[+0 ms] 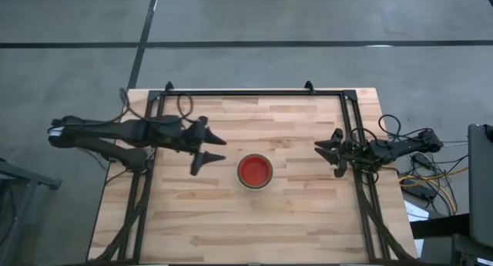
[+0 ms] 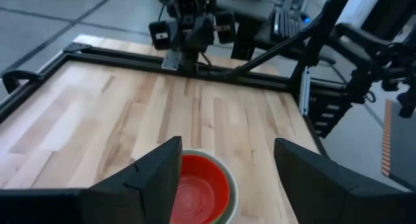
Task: Nest bowls inside each other
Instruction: Return to Home Position
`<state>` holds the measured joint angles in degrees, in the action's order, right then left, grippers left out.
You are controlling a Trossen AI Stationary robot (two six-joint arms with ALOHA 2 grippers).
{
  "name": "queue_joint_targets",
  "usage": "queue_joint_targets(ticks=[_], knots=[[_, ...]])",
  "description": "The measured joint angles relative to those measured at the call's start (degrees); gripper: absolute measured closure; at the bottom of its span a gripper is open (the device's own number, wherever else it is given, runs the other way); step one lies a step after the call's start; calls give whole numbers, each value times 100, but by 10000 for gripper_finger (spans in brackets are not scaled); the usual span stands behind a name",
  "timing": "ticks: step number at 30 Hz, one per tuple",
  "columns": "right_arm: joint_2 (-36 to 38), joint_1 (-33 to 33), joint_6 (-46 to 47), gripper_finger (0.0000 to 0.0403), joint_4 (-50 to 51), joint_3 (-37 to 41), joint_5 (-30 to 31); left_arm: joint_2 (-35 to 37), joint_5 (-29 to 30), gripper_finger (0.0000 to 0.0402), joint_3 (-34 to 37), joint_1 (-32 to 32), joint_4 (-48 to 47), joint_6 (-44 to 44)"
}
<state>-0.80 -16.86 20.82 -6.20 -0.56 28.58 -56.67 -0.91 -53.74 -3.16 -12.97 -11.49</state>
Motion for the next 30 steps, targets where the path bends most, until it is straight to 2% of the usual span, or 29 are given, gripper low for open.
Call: queue_joint_targets(ticks=[9, 30], knots=[[-4, 0, 0, 271, -1, 0, 0, 1291, 88, 154, 955, 4, 249, 61], [-4, 0, 0, 271, 0, 0, 0, 3294, 80, 156, 2599, 0, 795, 205]])
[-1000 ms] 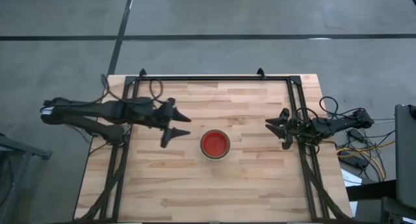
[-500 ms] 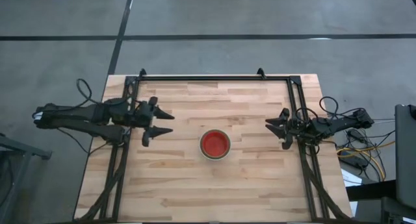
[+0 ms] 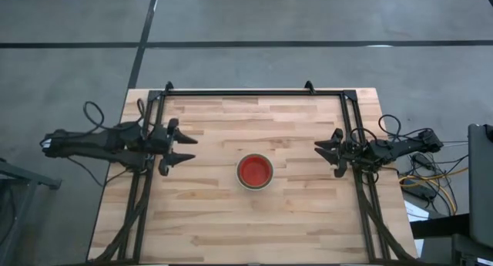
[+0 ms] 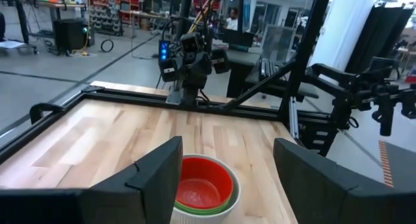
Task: Nest bowls inside each other
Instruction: Return to Home Position
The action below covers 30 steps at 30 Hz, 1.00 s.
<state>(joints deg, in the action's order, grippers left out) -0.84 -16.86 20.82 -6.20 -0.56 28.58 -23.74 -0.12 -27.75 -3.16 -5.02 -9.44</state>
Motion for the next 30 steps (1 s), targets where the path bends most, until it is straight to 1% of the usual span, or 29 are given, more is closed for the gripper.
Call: queue_joint_targets(ticks=[6, 19, 30], knots=[[0, 0, 0, 271, 0, 0, 0, 571, -16, 156, 527, 0, 187, -210], [1, 0, 0, 271, 0, 0, -1, 1626, -10, 156, 1241, 0, 217, -256], [0, 0, 0, 271, 0, 0, -2, 2322, 6, 156, 1854, 3, 219, -343]])
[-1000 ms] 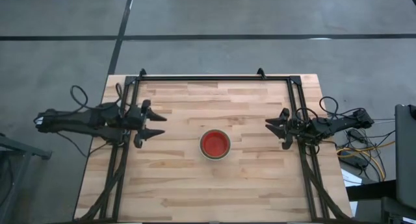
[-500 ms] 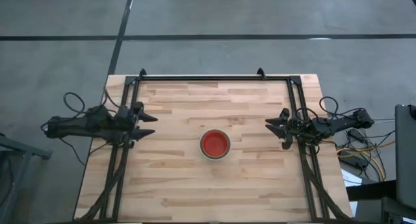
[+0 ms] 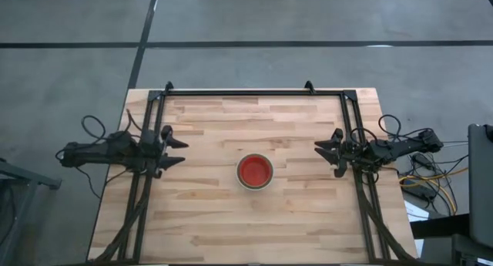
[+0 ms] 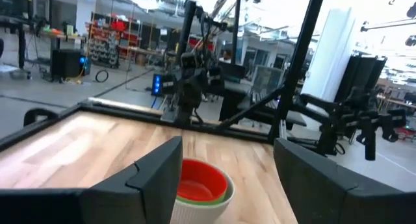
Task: Nest bowls inside each other
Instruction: Return to Home Position
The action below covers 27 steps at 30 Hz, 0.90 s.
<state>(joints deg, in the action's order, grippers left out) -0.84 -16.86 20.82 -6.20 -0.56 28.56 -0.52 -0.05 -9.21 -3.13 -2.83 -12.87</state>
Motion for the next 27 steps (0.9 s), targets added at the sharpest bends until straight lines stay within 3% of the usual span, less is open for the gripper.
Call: queue_joint_targets(ticks=[27], knots=[[0, 0, 0, 271, 0, 0, 0, 53, 35, 156, 700, -3, -11, -214]])
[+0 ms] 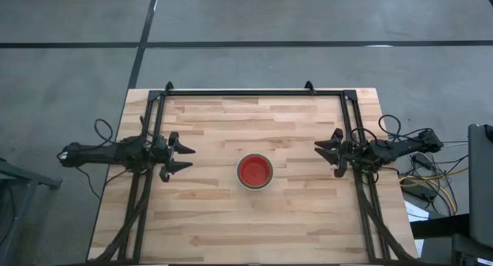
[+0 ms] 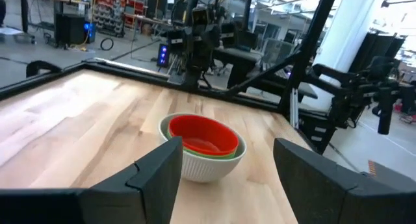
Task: Nest bowls inside each other
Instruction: Return to Home Position
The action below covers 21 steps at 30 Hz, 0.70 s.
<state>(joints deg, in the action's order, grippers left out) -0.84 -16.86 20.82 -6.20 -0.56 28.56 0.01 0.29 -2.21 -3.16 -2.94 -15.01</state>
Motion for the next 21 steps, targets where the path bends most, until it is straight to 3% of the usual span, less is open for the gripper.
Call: queue_joint_targets(ticks=[21], knots=[[0, 0, 0, 271, 0, 0, 0, -129, 28, 156, 150, 0, 239, 446]])
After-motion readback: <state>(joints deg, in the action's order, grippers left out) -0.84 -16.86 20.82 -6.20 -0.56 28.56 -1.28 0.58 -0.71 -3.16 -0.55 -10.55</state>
